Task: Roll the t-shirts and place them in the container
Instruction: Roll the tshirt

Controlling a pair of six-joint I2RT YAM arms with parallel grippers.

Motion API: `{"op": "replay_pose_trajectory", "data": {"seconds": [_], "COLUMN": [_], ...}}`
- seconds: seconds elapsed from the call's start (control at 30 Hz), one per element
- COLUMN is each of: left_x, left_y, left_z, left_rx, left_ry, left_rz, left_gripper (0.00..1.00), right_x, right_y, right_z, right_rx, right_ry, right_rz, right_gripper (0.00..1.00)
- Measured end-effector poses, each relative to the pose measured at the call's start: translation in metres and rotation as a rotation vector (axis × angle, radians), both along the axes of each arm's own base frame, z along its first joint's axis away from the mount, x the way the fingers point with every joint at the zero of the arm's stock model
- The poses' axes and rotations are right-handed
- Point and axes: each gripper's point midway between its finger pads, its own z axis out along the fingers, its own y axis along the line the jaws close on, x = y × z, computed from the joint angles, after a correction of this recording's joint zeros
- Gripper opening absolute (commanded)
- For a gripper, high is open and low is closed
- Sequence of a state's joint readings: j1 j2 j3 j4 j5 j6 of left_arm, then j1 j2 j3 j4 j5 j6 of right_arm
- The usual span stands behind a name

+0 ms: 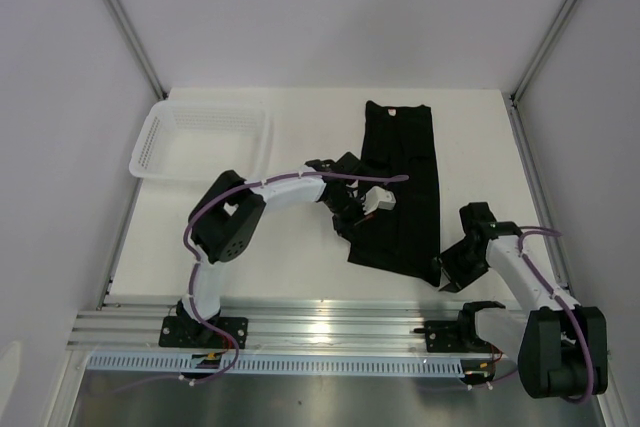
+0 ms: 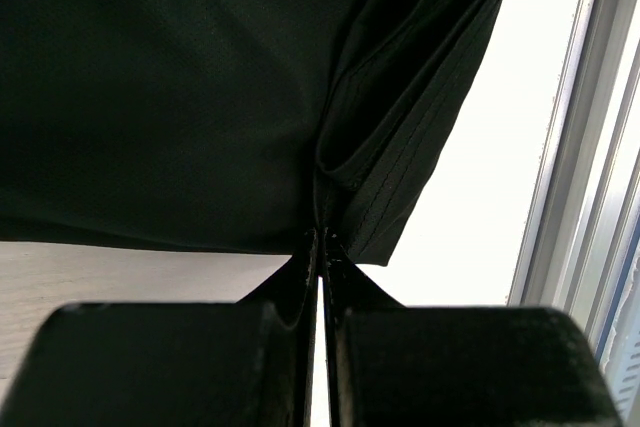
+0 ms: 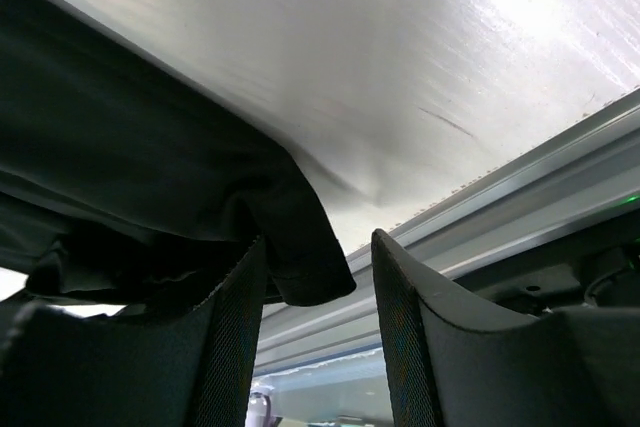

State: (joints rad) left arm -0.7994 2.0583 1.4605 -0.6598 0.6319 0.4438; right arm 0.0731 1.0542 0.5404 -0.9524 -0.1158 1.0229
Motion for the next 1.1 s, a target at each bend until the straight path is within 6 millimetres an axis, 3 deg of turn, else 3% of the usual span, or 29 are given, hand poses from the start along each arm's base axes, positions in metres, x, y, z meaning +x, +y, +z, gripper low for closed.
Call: {"op": "replay_pose_trajectory", "data": {"seconds": [0.17, 0.27, 0.37, 0.4, 0.43, 0.6, 0.8, 1.1], "left_x": [0.001, 0.001, 0.001, 0.001, 0.001, 0.001, 0.006, 0.016], "left_y": [0.000, 0.001, 0.001, 0.001, 0.001, 0.002, 0.007, 0.014], "left_z": [0.000, 0.000, 0.000, 0.000, 0.000, 0.000, -0.001, -0.002], "left_rx": [0.000, 0.000, 0.001, 0.001, 0.001, 0.003, 0.008, 0.017], "left_ry": [0.000, 0.000, 0.001, 0.001, 0.001, 0.004, 0.008, 0.002], "left_rz": [0.002, 0.004, 0.004, 0.004, 0.004, 0.006, 0.022, 0.052], "left_gripper": [0.01, 0.01, 0.01, 0.01, 0.01, 0.01, 0.01, 0.01], "right_x": [0.003, 0.009, 0.011, 0.012, 0.012, 0.020, 0.050, 0.061], "right_y": [0.003, 0.003, 0.003, 0.003, 0.003, 0.000, -0.004, -0.008], "right_z": [-0.002, -0.004, -0.006, -0.007, -0.007, -0.002, 0.014, -0.003], "right_rx": [0.008, 0.011, 0.010, 0.010, 0.009, 0.004, 0.001, 0.000], "right_ry": [-0.014, -0.024, -0.023, -0.025, -0.026, -0.027, -0.088, -0.023], "right_rz": [-0.004, -0.011, -0.014, -0.015, -0.016, -0.027, -0.026, -0.009], "right_gripper": [0.44, 0.36, 0.18, 0.04, 0.00, 0.00, 0.00, 0.00]}}
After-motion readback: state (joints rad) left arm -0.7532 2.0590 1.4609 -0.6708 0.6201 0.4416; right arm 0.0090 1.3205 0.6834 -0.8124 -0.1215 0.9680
